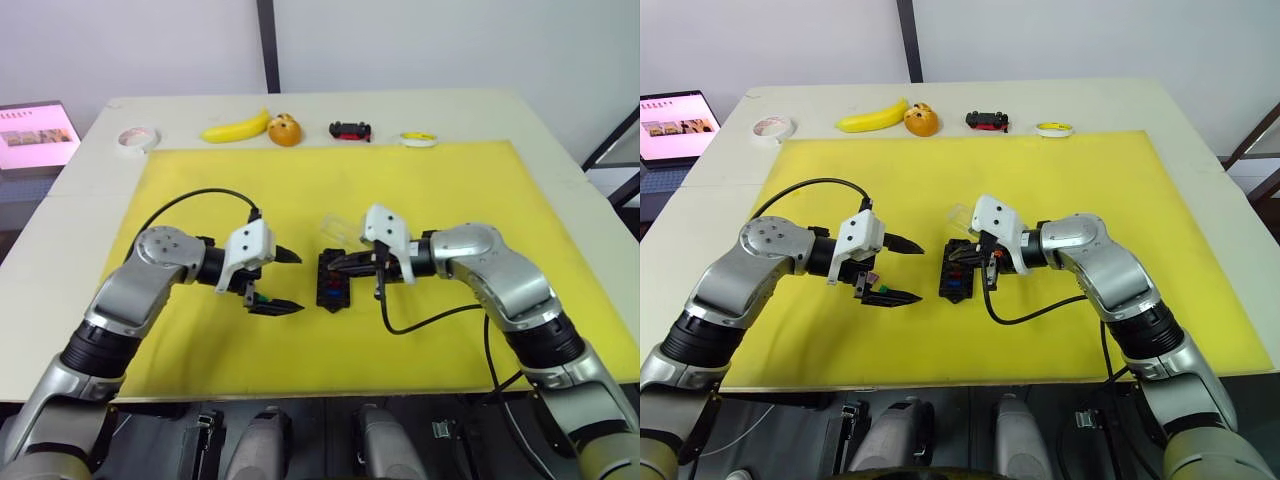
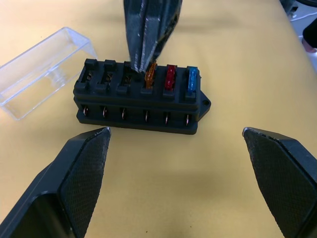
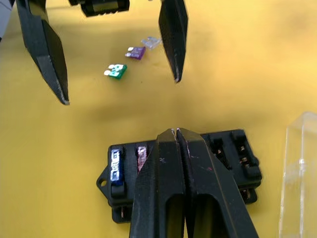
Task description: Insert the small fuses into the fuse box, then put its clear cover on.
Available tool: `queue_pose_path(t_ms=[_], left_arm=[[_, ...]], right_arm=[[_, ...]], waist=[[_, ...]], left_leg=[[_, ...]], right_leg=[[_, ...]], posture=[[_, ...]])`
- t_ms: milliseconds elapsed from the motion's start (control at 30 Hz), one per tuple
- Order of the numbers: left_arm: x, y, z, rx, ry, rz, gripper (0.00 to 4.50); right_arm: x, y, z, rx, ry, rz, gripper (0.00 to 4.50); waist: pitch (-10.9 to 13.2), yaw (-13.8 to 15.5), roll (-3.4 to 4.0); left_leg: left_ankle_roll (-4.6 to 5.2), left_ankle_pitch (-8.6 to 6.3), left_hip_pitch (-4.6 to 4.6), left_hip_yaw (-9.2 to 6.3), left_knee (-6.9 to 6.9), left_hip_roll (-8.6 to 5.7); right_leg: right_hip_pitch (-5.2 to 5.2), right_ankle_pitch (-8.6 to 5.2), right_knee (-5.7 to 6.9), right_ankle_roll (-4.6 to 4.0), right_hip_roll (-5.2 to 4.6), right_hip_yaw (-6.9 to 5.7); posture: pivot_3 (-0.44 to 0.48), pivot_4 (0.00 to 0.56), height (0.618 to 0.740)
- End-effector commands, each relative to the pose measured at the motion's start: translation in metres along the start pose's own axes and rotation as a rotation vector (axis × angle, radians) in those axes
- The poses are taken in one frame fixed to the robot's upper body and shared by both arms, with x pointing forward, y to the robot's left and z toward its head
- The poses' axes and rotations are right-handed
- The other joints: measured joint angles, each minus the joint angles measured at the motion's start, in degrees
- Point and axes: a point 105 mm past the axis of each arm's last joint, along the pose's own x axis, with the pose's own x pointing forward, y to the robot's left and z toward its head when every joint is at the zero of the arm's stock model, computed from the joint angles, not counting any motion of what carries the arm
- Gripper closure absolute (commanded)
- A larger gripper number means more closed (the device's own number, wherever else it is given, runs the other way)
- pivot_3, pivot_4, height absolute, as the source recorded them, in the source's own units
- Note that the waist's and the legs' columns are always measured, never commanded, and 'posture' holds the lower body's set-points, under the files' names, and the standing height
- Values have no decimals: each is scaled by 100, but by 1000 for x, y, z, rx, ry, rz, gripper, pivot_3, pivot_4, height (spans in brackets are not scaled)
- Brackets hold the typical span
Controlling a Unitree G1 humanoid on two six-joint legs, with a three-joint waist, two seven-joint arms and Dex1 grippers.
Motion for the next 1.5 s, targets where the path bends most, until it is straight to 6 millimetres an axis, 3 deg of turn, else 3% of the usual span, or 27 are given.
queue_pose_path(t_ms=[33,567,667,800,900,1033,1133,1233,1333,1500], left_arm=[[-3,1,8,45,-9,8,0],[-2,1,10,47,-16,13,0],[-3,0,9,43,-16,16,0],[-9,3,11,26,-26,33,0],[-19,7,18,-18,-69,61,0],[-43,13,18,-96,-90,109,0],[-69,15,9,-170,-69,154,0],[-93,16,-6,-232,-8,210,0],[-121,12,-28,-294,78,259,0],[-174,9,-55,-384,170,392,0]], right_arm=[[-1,-1,0,-16,-6,-1,4455],[5,-3,-31,-7,130,20,4455],[4,-4,-25,-11,109,20,4455],[-7,-8,8,-19,12,8,4455],[-20,-10,35,-37,-56,-6,4455],[-39,-8,52,-102,-67,-34,4455],[-57,-6,47,-146,-8,-61,4455],[-80,-7,29,-164,86,-102,4455],[-109,-8,12,-143,166,-142,3139],[-164,-10,-16,-66,298,-257,459]], waist=[[0,2,0],[-2,2,-1],[-2,2,-1],[-2,4,-1],[-1,2,0],[-1,-2,0],[-1,-3,0],[-1,18,0],[0,12,1],[2,5,3]], left_leg=[[0,0,0,0,0,0],[0,0,5,-1,1,0],[0,0,6,-1,1,0],[0,0,7,-1,1,1],[0,0,5,-1,1,2],[0,0,4,-3,-2,5],[1,-1,4,-3,-4,5],[2,-1,4,-2,-5,5],[2,-1,4,1,-4,4],[4,-3,5,4,-6,8]], right_leg=[[0,0,0,0,0,0],[6,0,0,0,0,0],[8,0,0,0,0,0],[8,0,0,0,0,0],[6,0,0,0,-1,0],[2,0,0,0,-1,-1],[3,0,-1,0,-1,-1],[4,0,-2,0,-3,-2],[5,0,-3,0,-5,-1],[4,-1,-5,-1,-2,-1]], posture=[[0,150,740],[0,150,740],[0,150,740],[0,150,740],[0,150,740],[0,150,740],[0,150,740],[0,150,740],[0,150,740],[0,150,740]])
